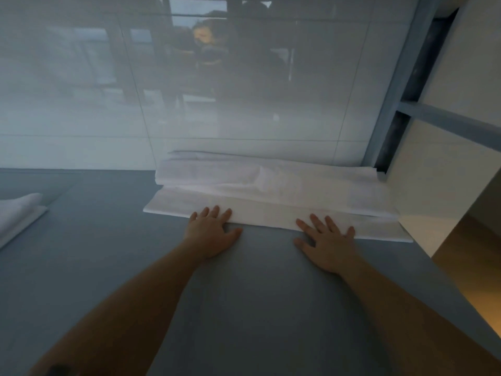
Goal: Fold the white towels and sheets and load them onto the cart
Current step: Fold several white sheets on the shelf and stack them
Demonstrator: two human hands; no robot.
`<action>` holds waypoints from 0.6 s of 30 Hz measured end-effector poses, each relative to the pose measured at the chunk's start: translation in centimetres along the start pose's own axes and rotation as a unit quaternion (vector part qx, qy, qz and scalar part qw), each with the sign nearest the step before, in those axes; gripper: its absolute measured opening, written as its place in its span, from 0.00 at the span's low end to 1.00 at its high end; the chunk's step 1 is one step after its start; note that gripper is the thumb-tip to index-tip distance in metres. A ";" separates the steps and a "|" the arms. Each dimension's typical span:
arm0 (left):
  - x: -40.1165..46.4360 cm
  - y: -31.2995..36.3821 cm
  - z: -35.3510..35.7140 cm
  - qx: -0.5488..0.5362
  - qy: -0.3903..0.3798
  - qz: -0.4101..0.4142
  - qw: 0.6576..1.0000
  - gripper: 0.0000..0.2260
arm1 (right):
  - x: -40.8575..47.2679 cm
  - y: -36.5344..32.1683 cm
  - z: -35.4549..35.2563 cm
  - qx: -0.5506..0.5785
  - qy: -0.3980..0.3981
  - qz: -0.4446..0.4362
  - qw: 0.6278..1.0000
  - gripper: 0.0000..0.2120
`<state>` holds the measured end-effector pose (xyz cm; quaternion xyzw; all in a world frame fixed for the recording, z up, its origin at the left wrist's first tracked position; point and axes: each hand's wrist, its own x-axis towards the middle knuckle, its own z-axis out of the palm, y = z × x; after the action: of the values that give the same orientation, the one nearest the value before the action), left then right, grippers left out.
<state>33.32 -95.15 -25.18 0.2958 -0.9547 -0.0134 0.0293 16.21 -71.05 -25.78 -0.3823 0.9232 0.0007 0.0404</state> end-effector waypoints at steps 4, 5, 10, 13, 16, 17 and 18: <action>-3.2 -0.4 0.2 -0.013 -0.002 -0.003 1.000 0.34 | -2.6 -0.8 0.1 0.011 -0.009 -0.002 1.000 0.30; -4.0 -0.6 0.1 -0.011 -0.007 -0.004 1.000 0.34 | -3.4 -1.1 0.1 0.013 -0.008 -0.004 1.000 0.30; -9.1 -1.1 -0.4 -0.002 -0.021 -0.010 1.000 0.34 | -8.2 -2.2 -0.2 0.028 -0.022 -0.007 0.999 0.27; -13.1 -1.3 -0.7 0.001 -0.027 -0.021 0.999 0.35 | -11.6 -3.1 -0.1 0.024 -0.021 -0.018 0.999 0.27; -17.4 -1.5 -1.2 -0.003 -0.043 -0.031 0.999 0.34 | -15.1 -3.8 0.0 0.021 -0.024 -0.034 0.999 0.26; -18.8 -1.4 -1.3 -0.006 -0.043 -0.036 0.998 0.34 | -16.1 -4.0 0.0 0.018 -0.021 -0.039 0.999 0.25; -20.3 -1.3 -1.4 -0.007 -0.041 -0.041 0.998 0.33 | -17.3 -4.3 -0.1 0.013 -0.017 -0.042 0.999 0.24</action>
<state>50.83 -84.78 -24.81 0.3338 -0.9420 -0.0336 -0.0081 31.42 -61.90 -24.28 -0.4197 0.9056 -0.0067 0.0613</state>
